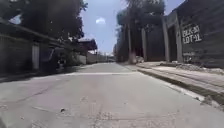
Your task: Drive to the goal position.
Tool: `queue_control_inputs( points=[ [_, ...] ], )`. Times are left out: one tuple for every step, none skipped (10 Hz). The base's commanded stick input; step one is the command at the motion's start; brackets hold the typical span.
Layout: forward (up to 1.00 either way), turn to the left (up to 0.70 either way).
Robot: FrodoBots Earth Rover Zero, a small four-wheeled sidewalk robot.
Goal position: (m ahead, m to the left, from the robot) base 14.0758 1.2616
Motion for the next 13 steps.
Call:
queue_control_inputs(
  points=[
    [1.00,0.04],
    [1.00,0.04],
    [1.00,0.04],
    [1.00,0.04],
    [1.00,0.04],
    [1.00,0.04],
    [1.00,0.04],
    [1.00,0.04],
    [1.00,0.04],
    [1.00,0.04],
    [1.00,0.04],
    [1.00,0.04],
    [1.00,0.04]
  ],
)
